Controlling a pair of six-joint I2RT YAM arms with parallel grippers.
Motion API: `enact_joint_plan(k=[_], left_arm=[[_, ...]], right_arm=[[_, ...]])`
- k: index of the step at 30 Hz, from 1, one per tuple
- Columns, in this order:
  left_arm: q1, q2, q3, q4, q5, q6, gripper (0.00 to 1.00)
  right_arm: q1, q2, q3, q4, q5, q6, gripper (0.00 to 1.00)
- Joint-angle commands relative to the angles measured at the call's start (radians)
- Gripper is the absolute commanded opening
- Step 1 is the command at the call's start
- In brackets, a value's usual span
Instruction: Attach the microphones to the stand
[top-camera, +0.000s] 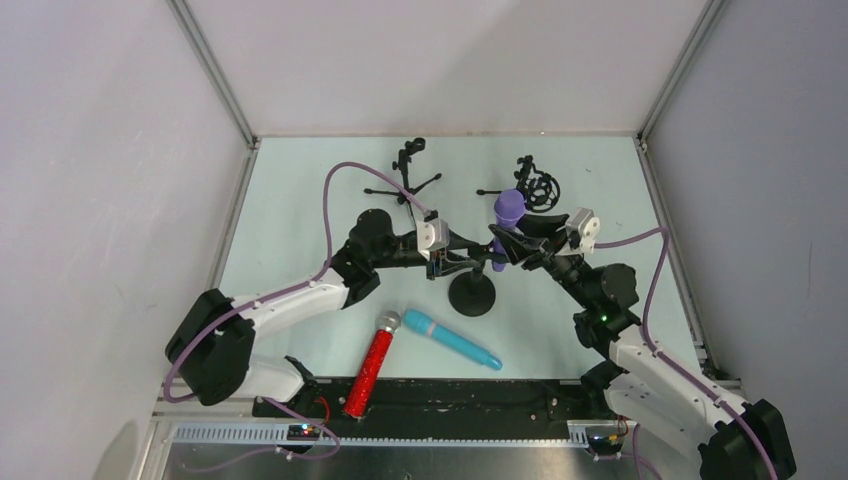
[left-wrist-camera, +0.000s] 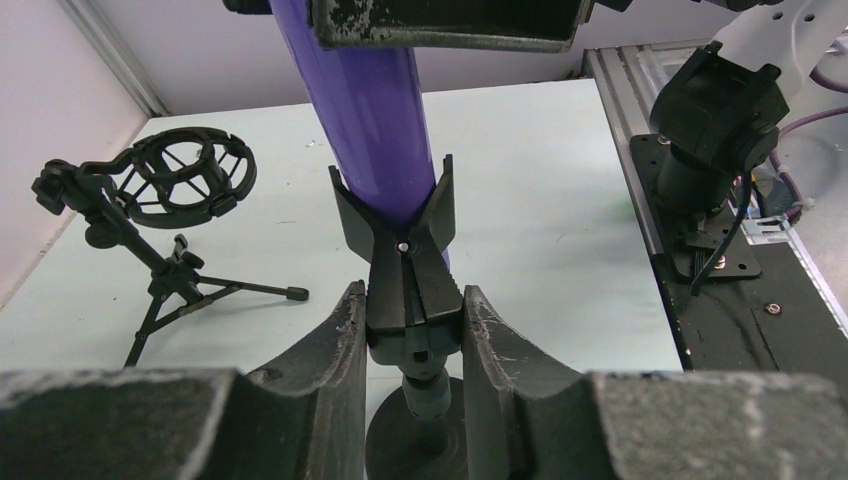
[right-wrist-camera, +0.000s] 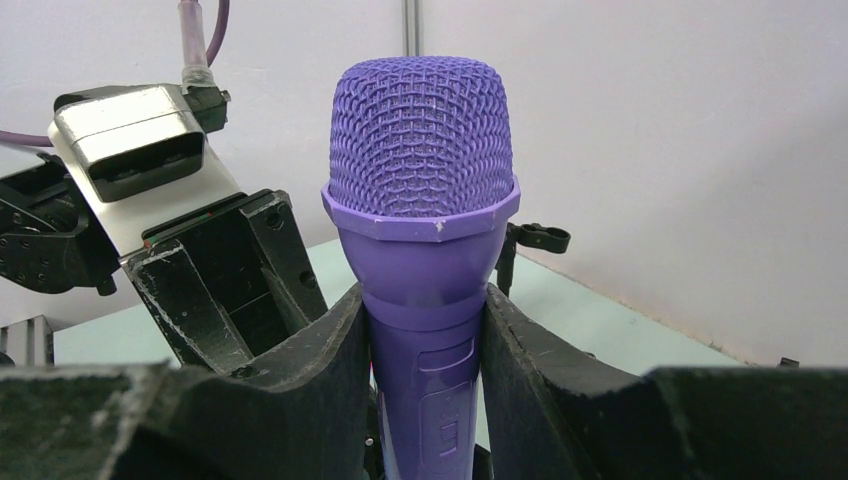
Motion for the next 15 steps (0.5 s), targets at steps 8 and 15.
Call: enact_joint_plan(k=[8,15], left_arm=[[0.003,0.009,0.024,-0.004,-0.006,0.018,0.00],[0.003,0.013,0.032,-0.004,-0.002,0.020,0.21]], right_arm=[[0.030,0.012,-0.007,0.091,0.046,-0.026,0.00],[0.035,0.014,-0.007,0.089,0.052,-0.027,0.00]])
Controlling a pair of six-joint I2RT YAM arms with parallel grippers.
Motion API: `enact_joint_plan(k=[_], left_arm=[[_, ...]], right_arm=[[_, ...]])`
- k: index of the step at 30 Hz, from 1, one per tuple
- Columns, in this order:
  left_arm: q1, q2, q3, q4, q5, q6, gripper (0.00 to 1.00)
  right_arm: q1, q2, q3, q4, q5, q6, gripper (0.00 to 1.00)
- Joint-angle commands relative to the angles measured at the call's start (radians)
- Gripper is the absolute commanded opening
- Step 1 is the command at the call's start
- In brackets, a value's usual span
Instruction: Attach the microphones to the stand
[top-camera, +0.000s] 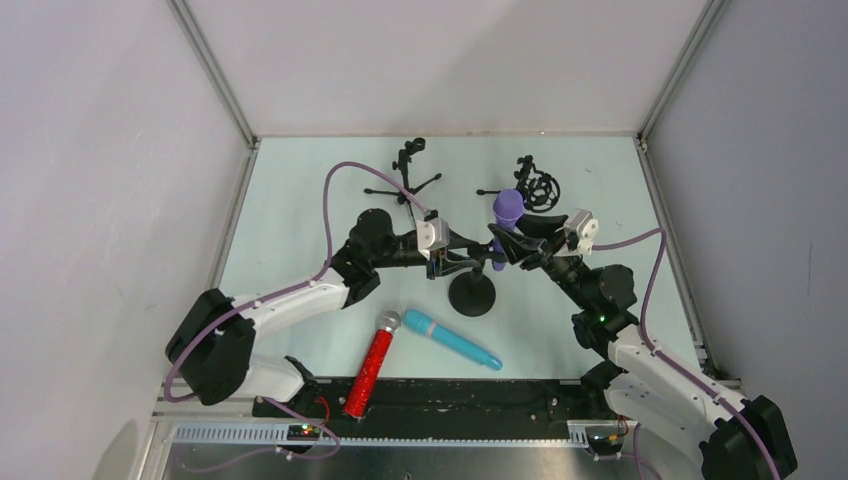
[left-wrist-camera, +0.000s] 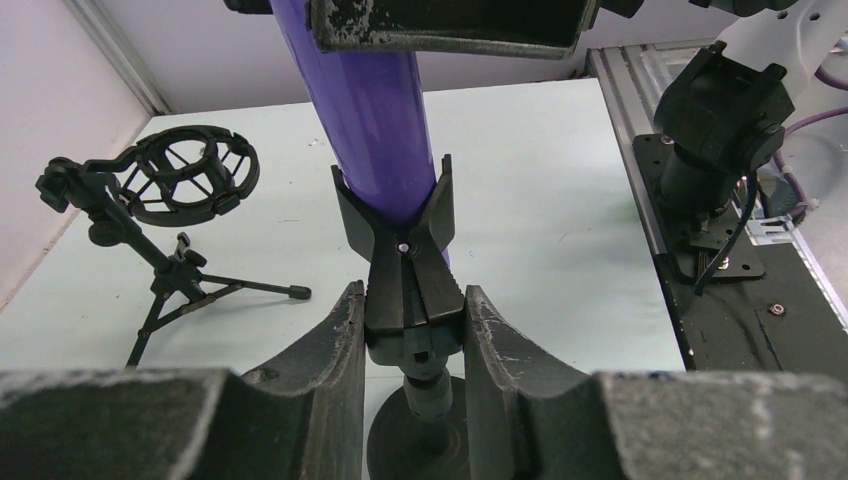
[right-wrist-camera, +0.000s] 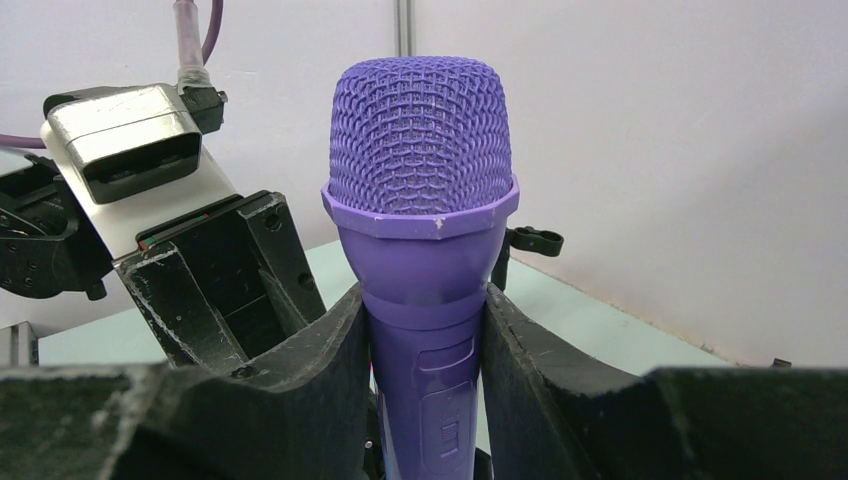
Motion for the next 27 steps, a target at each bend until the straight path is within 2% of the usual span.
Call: enact_joint_plan(k=[1,5,6,7,8,10,15,17,19,24,27], left_arm=[[0.003,0.011,0.030,-0.004,0.001,0.019,0.25],[0.003,0.004,0.028,-0.004,-0.022,0.021,0.58],[0.002,0.000,0.026,-0.004,-0.029,0.023,0.73],[0.002,-0.002,0.025,-0.004,-0.032,0.025,0.81],[0.001,-0.006,0.025,-0.004,-0.033,0.027,0.95],[0.003,-0.009,0.024,-0.004,-0.035,0.028,0.99],[0.002,-0.011,0.024,-0.004,-0.042,0.026,1.00],[0.002,-0.012,0.024,-0.005,-0.046,0.024,1.00],[0.003,-0.015,0.024,-0.004,-0.050,0.025,1.00],[0.003,-0.035,0.019,-0.003,-0.074,0.035,1.00],[0.002,-0.051,0.015,-0.004,-0.081,0.043,1.00]], right_arm=[[0.009,0.000,0.001,0.065,0.011,-0.006,0.00],[0.012,0.004,0.001,0.064,0.008,-0.003,0.00],[0.012,0.005,0.000,0.065,0.009,-0.002,0.00],[0.012,0.007,0.000,0.066,0.009,-0.002,0.00],[0.012,0.007,0.000,0.065,0.008,-0.004,0.00],[0.013,0.008,0.000,0.066,0.010,-0.003,0.00],[0.015,0.011,0.000,0.067,0.011,-0.006,0.00],[0.017,0.010,0.000,0.066,0.011,-0.008,0.03],[0.017,0.008,0.000,0.065,0.013,-0.008,0.10],[0.017,0.008,0.000,0.061,0.016,-0.014,0.38],[0.017,0.009,0.000,0.061,0.018,-0.018,0.51]])
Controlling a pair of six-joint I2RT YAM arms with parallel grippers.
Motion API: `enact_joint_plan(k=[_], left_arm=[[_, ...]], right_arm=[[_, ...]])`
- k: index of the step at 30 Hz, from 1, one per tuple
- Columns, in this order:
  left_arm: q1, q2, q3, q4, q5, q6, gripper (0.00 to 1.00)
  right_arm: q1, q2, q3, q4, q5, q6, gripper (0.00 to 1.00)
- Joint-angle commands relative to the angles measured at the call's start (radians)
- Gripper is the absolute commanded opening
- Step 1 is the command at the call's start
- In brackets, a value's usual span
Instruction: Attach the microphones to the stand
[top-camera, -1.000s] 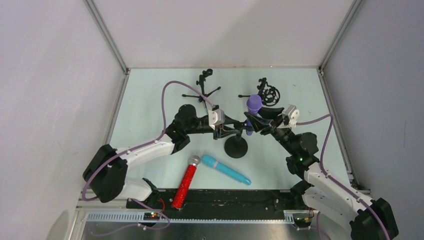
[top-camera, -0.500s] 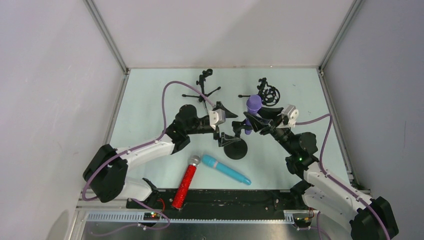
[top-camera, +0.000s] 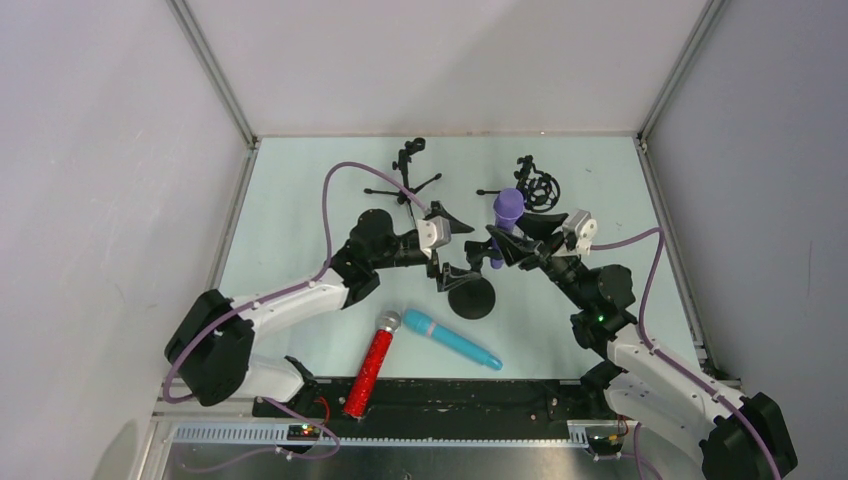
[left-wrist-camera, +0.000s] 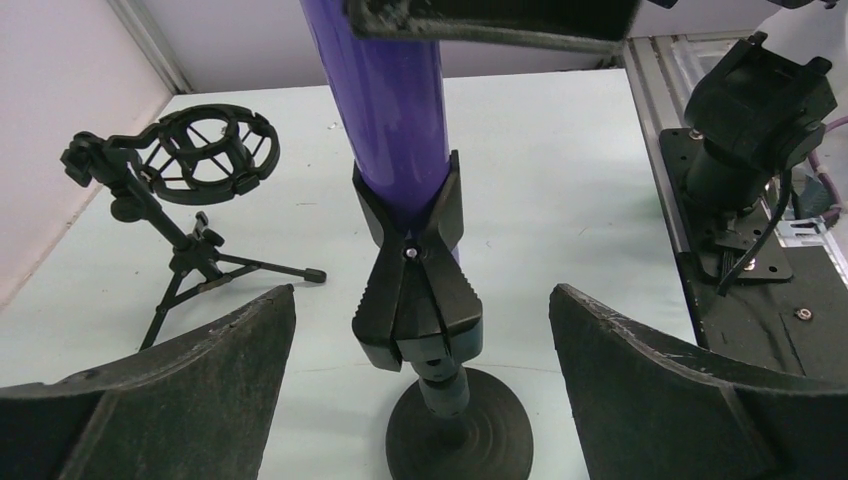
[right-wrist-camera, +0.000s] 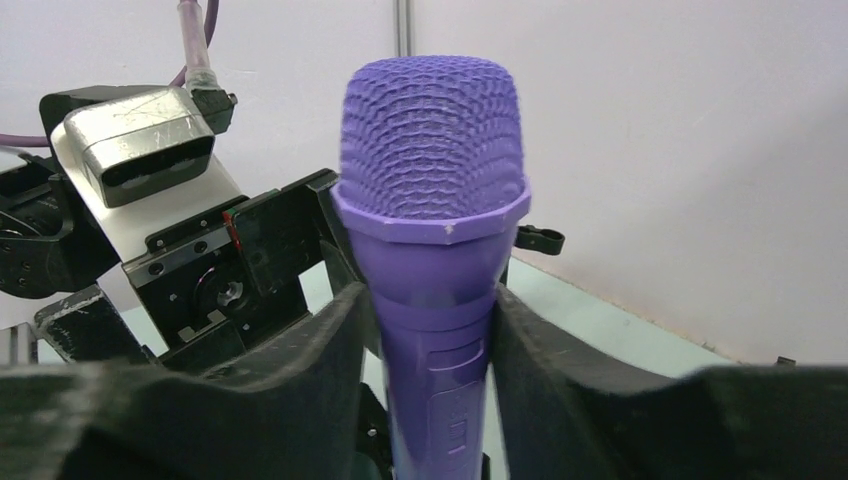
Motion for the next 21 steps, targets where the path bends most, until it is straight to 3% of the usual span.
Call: enact_joint_plan(k=[1,12,21], left_arm=[[0.001,-0.052,0.014,0.020,-0.025,0.034,1.00],[0.001,-0.109,-0.020,0.020,-0.074,0.070,1.00],[0.001,-0.157,-0.070,0.020,-0.186,0.061,1.00]], right_arm=[[0.010,-0.001,0.002,0.049,0.008,-0.016,0.57],[0.010,-0.018,0.002,0.040,0.008,-0.008,0.95],[0.007,-0.080,0.002,-0.052,0.040,-0.028,1.00]])
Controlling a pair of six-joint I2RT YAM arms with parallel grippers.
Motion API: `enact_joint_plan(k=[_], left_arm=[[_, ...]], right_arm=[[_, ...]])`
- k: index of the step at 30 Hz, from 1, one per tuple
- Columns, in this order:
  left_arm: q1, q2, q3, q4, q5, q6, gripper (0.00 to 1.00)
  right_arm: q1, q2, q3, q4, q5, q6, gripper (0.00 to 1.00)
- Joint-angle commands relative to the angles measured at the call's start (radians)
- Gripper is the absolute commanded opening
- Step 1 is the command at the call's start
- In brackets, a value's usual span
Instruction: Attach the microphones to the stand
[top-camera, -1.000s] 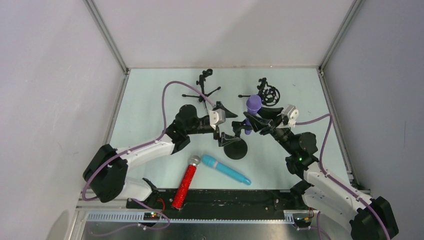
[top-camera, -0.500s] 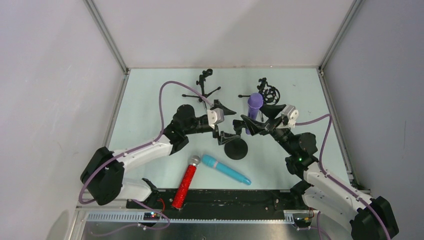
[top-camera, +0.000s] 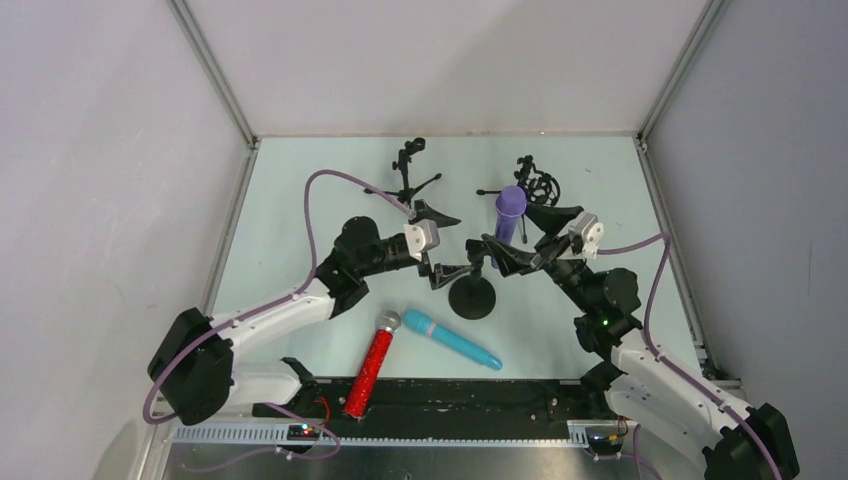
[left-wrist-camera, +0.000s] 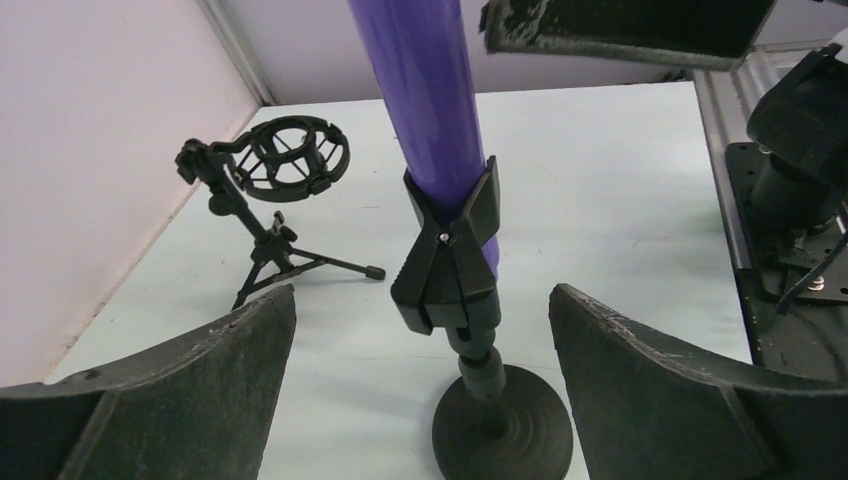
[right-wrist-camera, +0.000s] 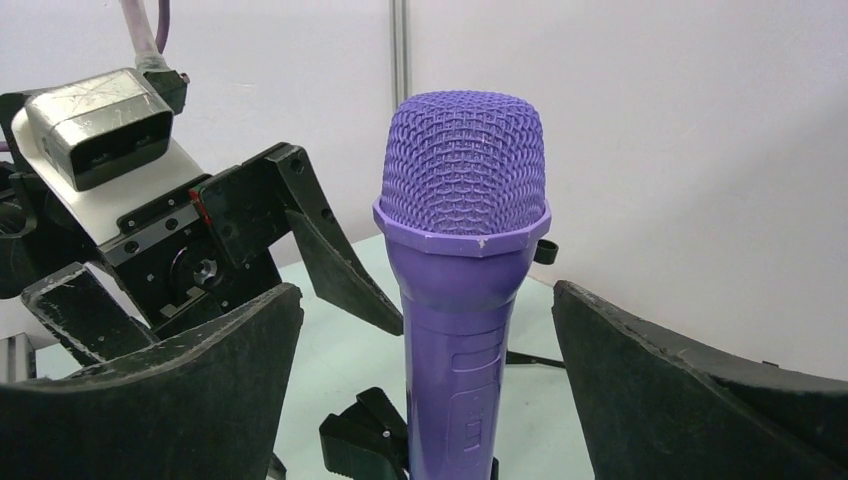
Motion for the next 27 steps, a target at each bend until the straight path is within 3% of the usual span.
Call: enact_joint_plan(k=[1,11,27], left_arm=[[0.002,-0.052,-0.034,0.019,-0.089,0.011,1.00],[0.017,-0.047,-0.100,0.027,-0.121,-0.116,1.00],[0.017,0.154,-0.066,0.205,0.025,-0.232,1.00]], right_arm=[[0.001,-0.043,0.005,-0.036,0.035,-0.025,1.00],[-0.012,-0.166,0.005,-0.252,0.081,-0.025,0.99],[-0.028,-0.368,-0.062,-0.488,0.128,0.019,0.99]])
